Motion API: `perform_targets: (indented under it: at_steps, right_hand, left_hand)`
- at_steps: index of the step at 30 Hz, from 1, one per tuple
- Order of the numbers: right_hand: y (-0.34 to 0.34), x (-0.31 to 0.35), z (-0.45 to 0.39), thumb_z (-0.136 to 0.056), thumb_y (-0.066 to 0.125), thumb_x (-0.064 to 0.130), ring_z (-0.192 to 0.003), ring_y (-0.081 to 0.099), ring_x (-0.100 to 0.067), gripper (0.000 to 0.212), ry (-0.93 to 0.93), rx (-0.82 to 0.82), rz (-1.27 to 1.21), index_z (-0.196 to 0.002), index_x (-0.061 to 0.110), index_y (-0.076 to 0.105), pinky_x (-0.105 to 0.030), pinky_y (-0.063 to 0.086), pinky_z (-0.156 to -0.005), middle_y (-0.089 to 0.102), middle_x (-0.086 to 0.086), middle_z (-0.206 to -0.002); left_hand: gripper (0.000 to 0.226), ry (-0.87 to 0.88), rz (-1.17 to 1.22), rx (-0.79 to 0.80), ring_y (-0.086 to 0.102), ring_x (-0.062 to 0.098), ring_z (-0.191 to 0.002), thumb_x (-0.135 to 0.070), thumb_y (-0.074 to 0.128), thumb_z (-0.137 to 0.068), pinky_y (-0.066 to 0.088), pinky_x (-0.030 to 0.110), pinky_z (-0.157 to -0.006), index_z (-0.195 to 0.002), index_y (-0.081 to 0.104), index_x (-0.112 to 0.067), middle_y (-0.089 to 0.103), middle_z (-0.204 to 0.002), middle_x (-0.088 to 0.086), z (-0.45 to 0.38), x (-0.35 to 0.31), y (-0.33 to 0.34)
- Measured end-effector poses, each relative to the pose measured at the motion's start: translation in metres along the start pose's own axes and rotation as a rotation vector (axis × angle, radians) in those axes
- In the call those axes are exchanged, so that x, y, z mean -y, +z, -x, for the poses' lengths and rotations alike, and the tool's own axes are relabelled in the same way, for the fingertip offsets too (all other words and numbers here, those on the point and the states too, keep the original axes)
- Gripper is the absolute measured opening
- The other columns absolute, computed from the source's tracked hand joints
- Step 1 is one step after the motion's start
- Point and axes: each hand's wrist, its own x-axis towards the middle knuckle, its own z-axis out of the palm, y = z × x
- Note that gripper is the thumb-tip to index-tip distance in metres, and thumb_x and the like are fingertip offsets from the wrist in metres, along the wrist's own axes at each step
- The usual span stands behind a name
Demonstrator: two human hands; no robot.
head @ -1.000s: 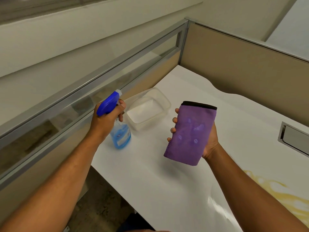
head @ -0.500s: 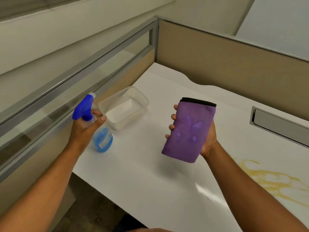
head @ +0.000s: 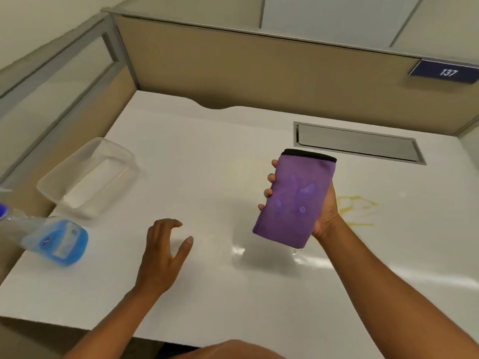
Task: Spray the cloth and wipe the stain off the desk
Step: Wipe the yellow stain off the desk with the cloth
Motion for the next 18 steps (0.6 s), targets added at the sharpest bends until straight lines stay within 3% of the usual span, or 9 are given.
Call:
perform_targets:
  at_steps: [2,4,7,11,18]
  right_hand:
    - [-0.015,0.0,0.023,-0.1,0.043,0.063,-0.105,0.056,-0.039,0.065,-0.009,-0.1,-0.059,-0.149,0.02,0.046,-0.066,0.035,-0.111,0.061,-0.012,-0.123]
    - [-0.035,-0.001,0.044,-0.1,0.04,0.069,-0.106,0.056,-0.039,0.069,-0.038,-0.102,-0.095,-0.149,0.021,0.043,-0.066,0.032,-0.113,0.06,-0.012,-0.124]
    - [-0.046,-0.002,0.073,-0.1,0.041,0.071,-0.105,0.058,-0.039,0.07,-0.071,-0.172,-0.125,-0.15,0.02,0.044,-0.067,0.032,-0.113,0.061,-0.013,-0.125]
    - [-0.06,-0.011,0.105,-0.098,0.046,0.07,-0.102,0.058,-0.039,0.071,-0.138,-0.242,-0.179,-0.147,0.019,0.048,-0.068,0.034,-0.112,0.062,-0.014,-0.122]
    - [-0.077,-0.036,0.143,-0.096,0.051,0.069,-0.104,0.057,-0.04,0.071,-0.28,-0.363,-0.233,-0.146,0.019,0.052,-0.069,0.032,-0.115,0.058,-0.013,-0.123]
  left_hand:
    - [0.054,0.141,-0.109,0.123,0.044,0.008,-0.127,-0.061,0.05,-0.096,0.048,0.035,-0.1,-0.133,0.055,-0.022,0.052,-0.135,-0.009,-0.022,-0.005,0.021]
    - [0.064,0.26,-0.24,0.23,0.042,0.018,-0.144,-0.062,0.046,-0.098,0.045,0.045,-0.116,-0.145,0.054,-0.018,0.052,-0.149,0.0,-0.048,-0.003,0.038]
    - [0.087,0.381,-0.439,0.42,0.016,0.027,-0.165,-0.073,0.031,-0.098,0.019,0.056,-0.133,-0.164,0.035,-0.017,0.03,-0.174,0.004,-0.089,0.004,0.054]
    - [0.1,0.584,-0.575,0.547,-0.006,0.022,-0.167,-0.086,0.01,-0.094,0.001,0.058,-0.134,-0.171,0.012,-0.021,0.006,-0.181,0.0,-0.136,0.01,0.079]
    - [0.11,0.624,-0.655,0.549,-0.009,0.03,-0.167,-0.091,0.017,-0.09,-0.005,0.065,-0.13,-0.171,0.007,-0.018,-0.002,-0.181,0.006,-0.171,0.006,0.114]
